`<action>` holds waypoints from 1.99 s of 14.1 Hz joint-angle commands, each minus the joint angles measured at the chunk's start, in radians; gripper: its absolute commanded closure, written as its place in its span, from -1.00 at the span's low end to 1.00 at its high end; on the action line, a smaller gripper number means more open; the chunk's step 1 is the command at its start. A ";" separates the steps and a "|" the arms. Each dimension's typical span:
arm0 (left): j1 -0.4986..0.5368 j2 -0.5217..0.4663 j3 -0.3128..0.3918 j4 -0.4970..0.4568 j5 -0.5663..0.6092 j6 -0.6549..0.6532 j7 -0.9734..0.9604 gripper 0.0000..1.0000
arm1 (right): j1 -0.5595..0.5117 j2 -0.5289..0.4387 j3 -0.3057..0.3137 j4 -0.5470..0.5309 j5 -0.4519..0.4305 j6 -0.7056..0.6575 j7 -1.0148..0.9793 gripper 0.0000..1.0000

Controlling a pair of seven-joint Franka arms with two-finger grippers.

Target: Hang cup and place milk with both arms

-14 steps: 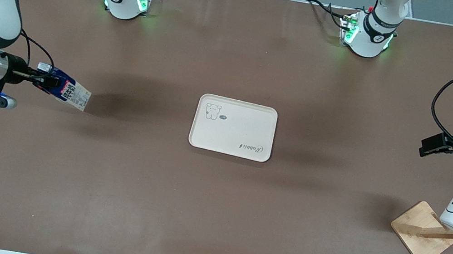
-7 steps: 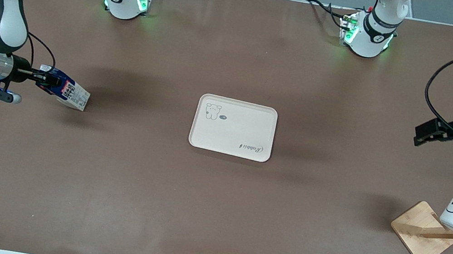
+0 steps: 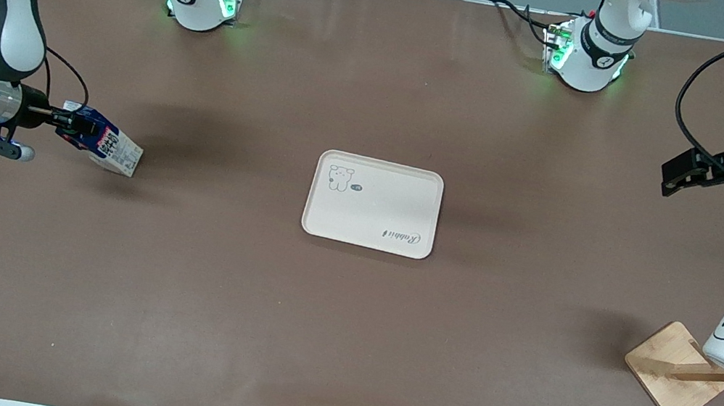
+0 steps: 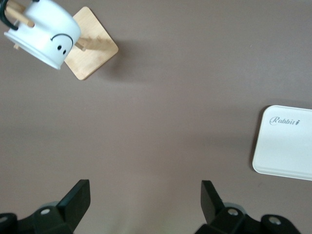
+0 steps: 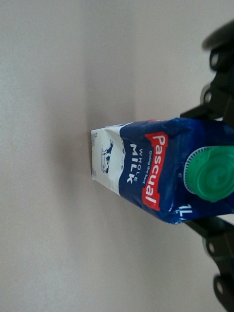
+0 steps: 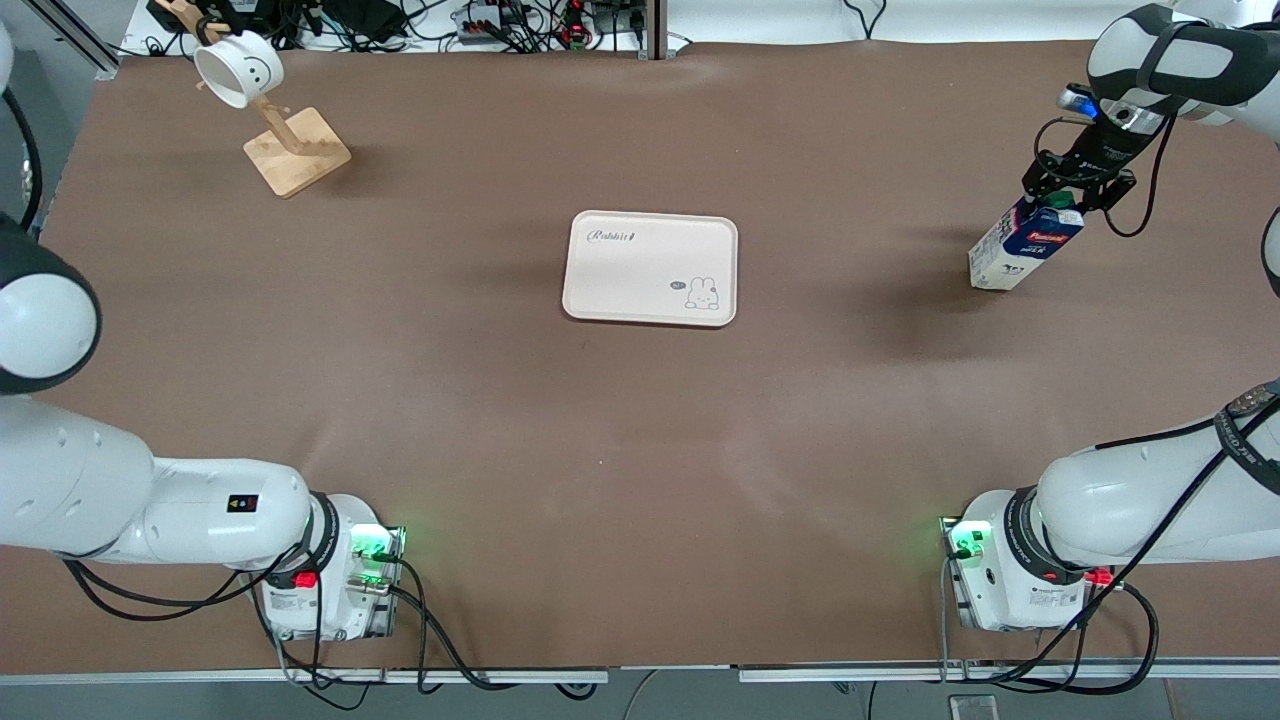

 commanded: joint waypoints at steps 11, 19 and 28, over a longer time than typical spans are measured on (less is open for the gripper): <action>-0.018 -0.108 0.046 -0.100 -0.025 0.048 0.025 -1.00 | -0.006 0.014 0.024 0.389 -0.010 -0.380 -0.007 -1.00; -0.015 -0.102 0.046 -0.079 -0.046 0.048 0.023 -1.00 | -0.001 0.103 0.018 0.854 -0.024 -0.466 -0.007 -1.00; -0.008 -0.099 0.072 -0.079 -0.059 0.049 0.033 -1.00 | 0.007 -0.193 0.025 0.594 -0.122 -0.534 0.001 -1.00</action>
